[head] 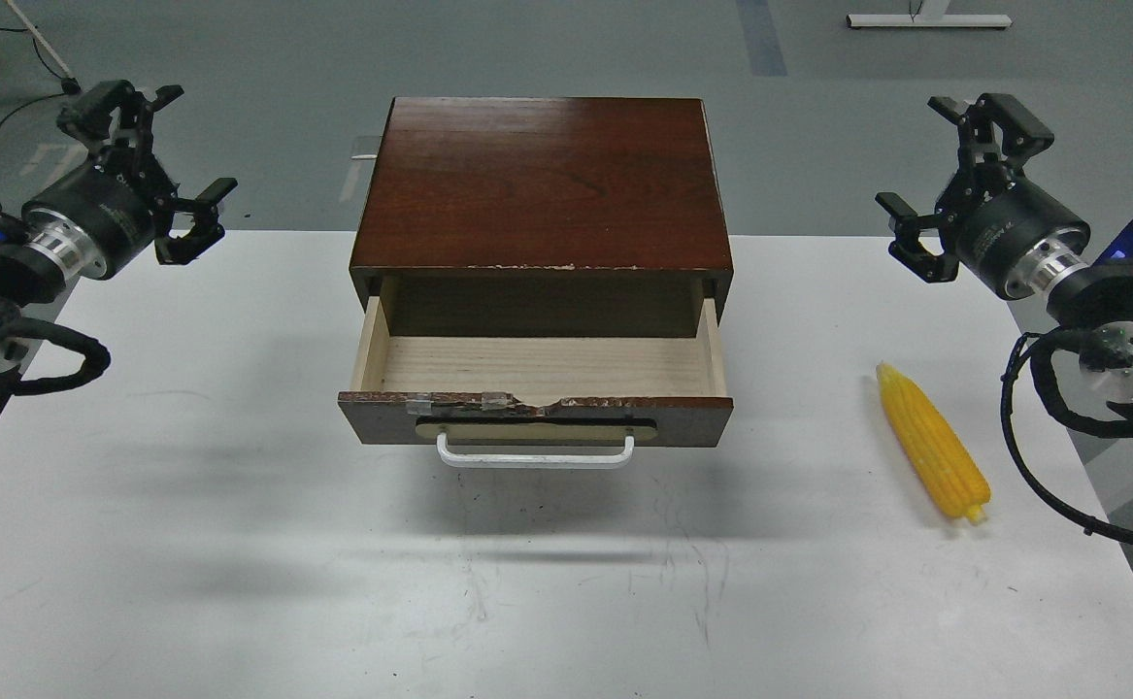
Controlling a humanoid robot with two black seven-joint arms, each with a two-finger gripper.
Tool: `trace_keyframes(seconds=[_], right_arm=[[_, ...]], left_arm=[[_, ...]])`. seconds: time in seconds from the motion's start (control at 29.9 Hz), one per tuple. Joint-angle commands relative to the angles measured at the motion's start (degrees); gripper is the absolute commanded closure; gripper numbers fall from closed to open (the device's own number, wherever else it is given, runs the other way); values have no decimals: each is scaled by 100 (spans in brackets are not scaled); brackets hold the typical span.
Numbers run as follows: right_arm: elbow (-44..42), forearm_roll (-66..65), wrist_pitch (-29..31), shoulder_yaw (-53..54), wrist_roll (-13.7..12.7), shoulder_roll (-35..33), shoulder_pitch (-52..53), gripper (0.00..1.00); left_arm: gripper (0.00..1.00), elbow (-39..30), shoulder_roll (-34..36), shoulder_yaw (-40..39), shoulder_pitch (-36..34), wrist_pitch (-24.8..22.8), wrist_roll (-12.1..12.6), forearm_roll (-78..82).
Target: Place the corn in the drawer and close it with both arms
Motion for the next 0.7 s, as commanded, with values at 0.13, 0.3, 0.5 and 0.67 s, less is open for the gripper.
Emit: trace_keyframes(seconds=[0.13,0.3,0.5,0.67], right_arm=[[-19,-245,-27,8,38,8,-26,0],[-46,-263,-27,8,38,8,-70,0],[-55,-263,-80,-27,-6,16,-70,0],[-133,-271,-106,-36,-24,-1,-35,0]], left_arm=[[2,0,2,-1,51,7,-13,0],[2,0,11,-1,60,7,-13,0],[2,0,29,-1,69,7,-13,0],[2,0,29,0,77,16,-13,0]])
